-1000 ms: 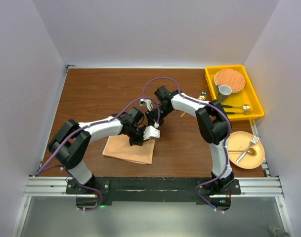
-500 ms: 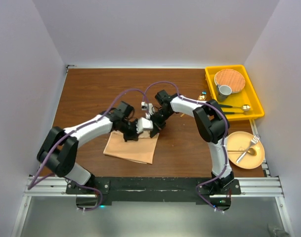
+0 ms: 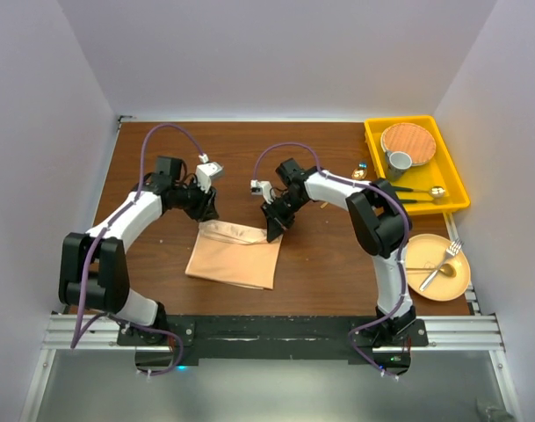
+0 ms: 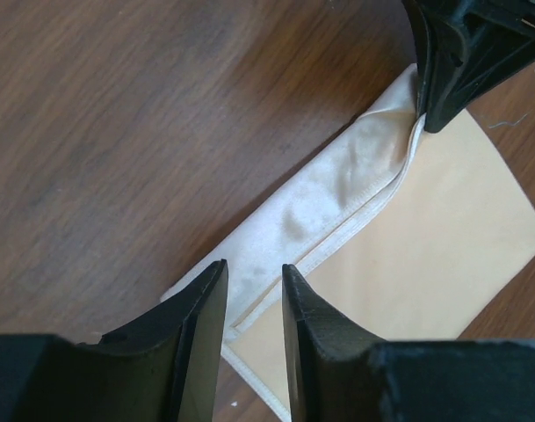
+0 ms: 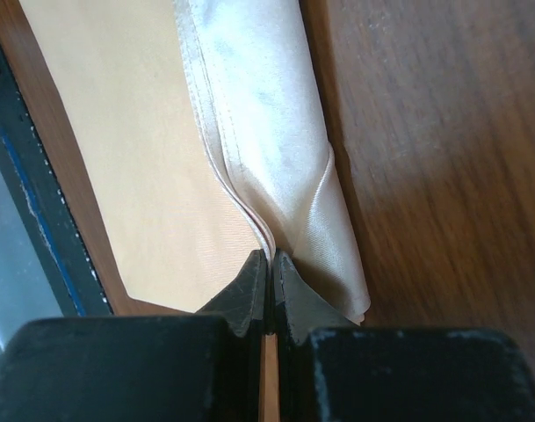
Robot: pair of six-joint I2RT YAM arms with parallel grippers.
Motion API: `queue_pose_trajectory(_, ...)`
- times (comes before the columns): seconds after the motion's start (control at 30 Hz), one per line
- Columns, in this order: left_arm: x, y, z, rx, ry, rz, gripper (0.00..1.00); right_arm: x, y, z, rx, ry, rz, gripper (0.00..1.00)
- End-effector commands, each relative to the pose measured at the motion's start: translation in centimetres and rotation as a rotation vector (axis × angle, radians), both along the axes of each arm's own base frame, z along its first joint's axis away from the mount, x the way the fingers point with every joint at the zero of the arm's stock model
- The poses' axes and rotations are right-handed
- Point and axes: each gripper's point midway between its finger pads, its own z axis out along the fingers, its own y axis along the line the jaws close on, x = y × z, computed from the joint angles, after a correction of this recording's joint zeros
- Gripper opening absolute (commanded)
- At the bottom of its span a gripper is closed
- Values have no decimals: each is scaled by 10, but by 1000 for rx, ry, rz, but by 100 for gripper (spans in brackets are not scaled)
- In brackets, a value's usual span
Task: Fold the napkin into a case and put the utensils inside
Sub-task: Fold the lower triangle-folded napkin into the folded napkin.
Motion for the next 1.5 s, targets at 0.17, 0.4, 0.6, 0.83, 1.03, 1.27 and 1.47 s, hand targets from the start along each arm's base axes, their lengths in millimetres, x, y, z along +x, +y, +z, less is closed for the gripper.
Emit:
queue_pose_trajectory(0.17, -29, -24, 23, -173, 17, -190, 30, 23, 8, 51, 69, -181, 31, 0)
queue_pose_trajectory(0.4, -86, -58, -10, 89, -236, -548, 12, 21, 9, 28, 39, -125, 19, 0)
queue_pose_trajectory(0.6, -89, -107, -23, 165, -371, -633, 8, 21, 7, 18, 17, -107, 19, 0)
queue_pose_trajectory(0.83, -87, -152, -26, 181, -484, -658, 8, 21, 11, 25, 26, -84, 2, 0)
queue_pose_trajectory(1.03, -80, -164, -45, 256, -500, -656, 6, 20, 13, 27, 30, -74, -6, 0)
queue_pose_trajectory(1.27, -83, -153, -78, 337, -441, -690, 0, 17, 17, 49, 65, -57, -19, 0)
queue_pose_trajectory(1.47, -90, -148, -88, 337, -396, -680, 0, 4, 15, 56, 80, -6, -26, 0)
